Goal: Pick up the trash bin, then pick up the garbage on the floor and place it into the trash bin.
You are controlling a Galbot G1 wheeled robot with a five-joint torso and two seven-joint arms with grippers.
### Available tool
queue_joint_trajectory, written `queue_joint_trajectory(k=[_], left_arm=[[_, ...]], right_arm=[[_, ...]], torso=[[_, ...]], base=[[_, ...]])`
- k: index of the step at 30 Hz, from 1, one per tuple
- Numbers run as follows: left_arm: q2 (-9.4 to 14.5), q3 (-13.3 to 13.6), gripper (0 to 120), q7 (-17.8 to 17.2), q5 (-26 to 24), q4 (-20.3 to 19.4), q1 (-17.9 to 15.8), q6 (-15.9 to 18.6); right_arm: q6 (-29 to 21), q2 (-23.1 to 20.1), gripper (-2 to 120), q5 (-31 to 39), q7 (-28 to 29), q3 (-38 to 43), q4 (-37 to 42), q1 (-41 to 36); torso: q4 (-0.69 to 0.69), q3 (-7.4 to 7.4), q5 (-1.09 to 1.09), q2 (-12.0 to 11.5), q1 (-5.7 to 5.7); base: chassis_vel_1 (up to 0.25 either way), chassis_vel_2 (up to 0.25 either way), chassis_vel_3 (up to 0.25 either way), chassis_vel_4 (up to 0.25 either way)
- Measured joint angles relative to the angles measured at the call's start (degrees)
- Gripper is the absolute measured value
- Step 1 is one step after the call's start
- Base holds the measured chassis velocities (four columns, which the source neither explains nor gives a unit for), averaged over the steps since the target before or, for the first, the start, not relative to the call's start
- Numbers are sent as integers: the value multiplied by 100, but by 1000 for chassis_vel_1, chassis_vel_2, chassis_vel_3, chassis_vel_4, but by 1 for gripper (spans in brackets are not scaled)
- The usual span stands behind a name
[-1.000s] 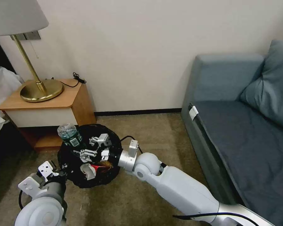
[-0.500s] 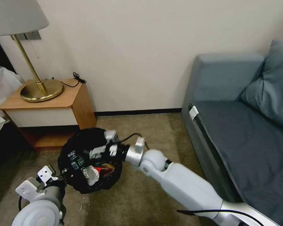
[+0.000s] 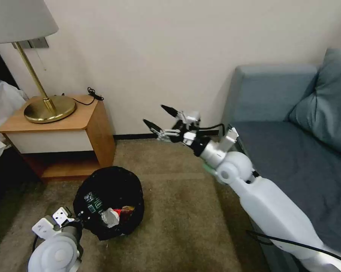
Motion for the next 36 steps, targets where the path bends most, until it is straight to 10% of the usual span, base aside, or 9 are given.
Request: queue_joint_trajectory(k=[14,24,36], left_arm=[[-11,-36,3,207,-114,371,-94,-27],[-52,-8,39,1087,764,509,-58,-332],[75,-9,82,1847,2149,-903,536,-625]], right_arm=[[64,-131,100,-232,-72,71,-70,-329],[8,-111,100,-318,35,499,-88,-602],[-223,-130,100,-320,587,1880,-50,-1395]], torso=[[2,-2,5,1,0],[-1,0,-7,0,0],[-1,0,1,0,0]], base=[[0,0,0,0],[0,0,0,0],[0,0,0,0]])
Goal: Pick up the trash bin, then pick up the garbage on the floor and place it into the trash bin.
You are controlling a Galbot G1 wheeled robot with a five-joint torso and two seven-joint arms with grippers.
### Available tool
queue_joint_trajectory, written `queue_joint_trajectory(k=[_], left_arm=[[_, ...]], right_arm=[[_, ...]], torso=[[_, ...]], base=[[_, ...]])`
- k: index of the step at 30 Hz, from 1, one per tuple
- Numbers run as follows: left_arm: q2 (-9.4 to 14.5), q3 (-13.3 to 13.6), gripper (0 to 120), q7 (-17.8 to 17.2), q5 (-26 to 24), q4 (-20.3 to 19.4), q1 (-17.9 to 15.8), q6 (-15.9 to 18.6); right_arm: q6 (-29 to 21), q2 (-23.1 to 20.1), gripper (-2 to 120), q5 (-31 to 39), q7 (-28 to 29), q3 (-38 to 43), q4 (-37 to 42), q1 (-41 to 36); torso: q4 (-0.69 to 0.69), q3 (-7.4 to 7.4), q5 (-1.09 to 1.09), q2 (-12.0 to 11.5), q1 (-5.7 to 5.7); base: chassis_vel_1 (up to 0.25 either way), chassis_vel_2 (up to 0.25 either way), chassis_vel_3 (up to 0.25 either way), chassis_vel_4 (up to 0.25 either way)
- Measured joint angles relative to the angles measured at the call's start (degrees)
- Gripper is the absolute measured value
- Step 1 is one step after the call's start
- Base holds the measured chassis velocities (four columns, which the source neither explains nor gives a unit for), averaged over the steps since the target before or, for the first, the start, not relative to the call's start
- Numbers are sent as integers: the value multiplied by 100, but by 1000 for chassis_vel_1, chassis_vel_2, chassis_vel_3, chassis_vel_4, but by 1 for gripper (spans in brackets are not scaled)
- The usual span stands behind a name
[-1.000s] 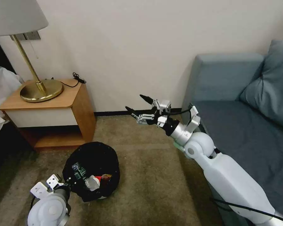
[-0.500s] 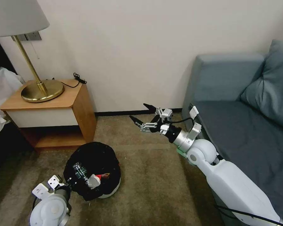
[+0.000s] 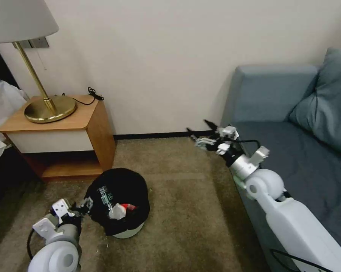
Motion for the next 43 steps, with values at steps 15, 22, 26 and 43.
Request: queue_joint_trajectory(k=[15,22,26,43], left_arm=[[-152,86,100,2054,2312,-518,-93,-2173],[-280,241,100,2221,2722,-294,-167,-2527],[-287,254,100,2227,2894,-201,-201,-2624],[-285,252,100,2195,2862,-191,-202,-2606]], right_arm=[[331,1176,100,-977,558,2860,1090,-1807],[557,1541,100,-1399,314,3598,1398,-2503],[627,1573,100,-1490,252,3658,1443,-2613],[630,1552,100,-1472,245,3599,1429,-2578]], torso=[[-3,-1,-1,0,0],[-1,-1,-1,0,0],[2,-1,-1,0,0],[1,0,-1,0,0]], base=[[0,0,0,0],[0,0,0,0],[0,0,0,0],[0,0,0,0]])
